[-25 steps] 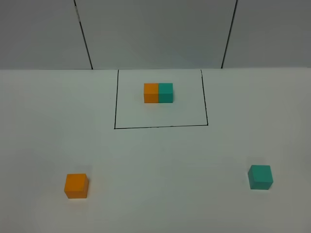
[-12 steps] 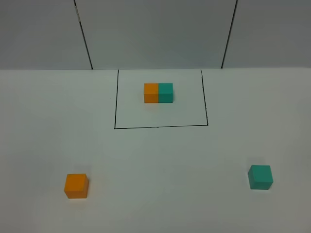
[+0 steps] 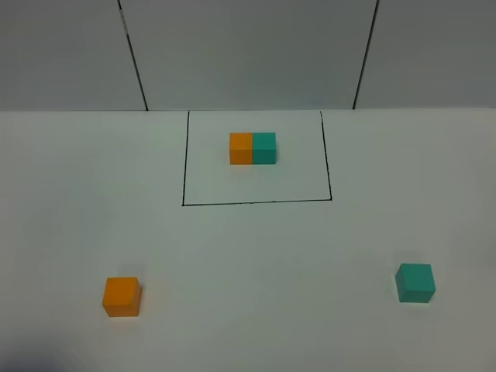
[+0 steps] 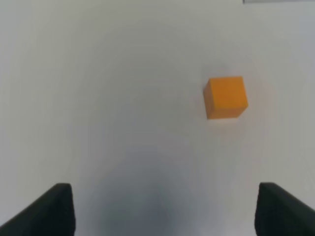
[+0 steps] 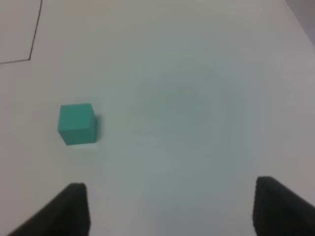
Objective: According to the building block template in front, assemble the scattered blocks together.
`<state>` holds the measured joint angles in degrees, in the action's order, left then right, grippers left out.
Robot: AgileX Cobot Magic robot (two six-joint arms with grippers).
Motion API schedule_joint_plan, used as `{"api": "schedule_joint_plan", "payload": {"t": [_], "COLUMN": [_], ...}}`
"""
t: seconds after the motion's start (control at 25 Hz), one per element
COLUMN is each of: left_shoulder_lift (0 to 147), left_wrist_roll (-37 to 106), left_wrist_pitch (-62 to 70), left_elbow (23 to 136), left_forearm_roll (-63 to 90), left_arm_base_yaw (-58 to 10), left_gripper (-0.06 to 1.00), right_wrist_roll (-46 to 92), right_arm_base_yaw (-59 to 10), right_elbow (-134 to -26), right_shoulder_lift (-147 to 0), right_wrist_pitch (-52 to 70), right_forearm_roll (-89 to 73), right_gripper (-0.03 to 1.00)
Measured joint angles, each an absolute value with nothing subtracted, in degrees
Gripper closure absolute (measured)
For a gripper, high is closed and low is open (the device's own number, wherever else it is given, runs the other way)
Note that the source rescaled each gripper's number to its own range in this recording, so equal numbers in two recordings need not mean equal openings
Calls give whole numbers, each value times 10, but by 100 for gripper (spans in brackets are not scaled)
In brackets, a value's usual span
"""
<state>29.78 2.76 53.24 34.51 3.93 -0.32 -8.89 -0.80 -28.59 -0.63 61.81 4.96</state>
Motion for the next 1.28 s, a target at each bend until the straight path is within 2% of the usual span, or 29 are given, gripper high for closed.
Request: {"api": "schedule_joint_plan", "payload": {"t": [0.36, 0.52, 0.76, 0.92, 1.28], "left_shoulder_lift": [688, 799, 900, 944, 996], "left_wrist_roll": [0, -8, -18, -49, -54], "left_wrist_pitch": [530, 529, 491, 469, 441], "left_elbow": [496, 556, 594, 594, 595], "left_forearm_roll": [45, 53, 50, 54, 64], "left_arm_base_yaw": [-4, -41, -126, -129, -155], "left_gripper": [26, 26, 22, 15, 14], "right_wrist_roll": [-89, -89, -89, -89, -89], "right_arm_base_yaw": [-8, -8, -8, -8, -8], "right_elbow": [-286, -286, -286, -286, -286], "right_shoulder_lift": [-6, -6, -6, -6, -6], "right_wrist_pitch": [618, 618, 618, 618, 618], "right_forearm_roll": [50, 50, 50, 50, 50], "right_gripper": [53, 53, 53, 53, 53]}}
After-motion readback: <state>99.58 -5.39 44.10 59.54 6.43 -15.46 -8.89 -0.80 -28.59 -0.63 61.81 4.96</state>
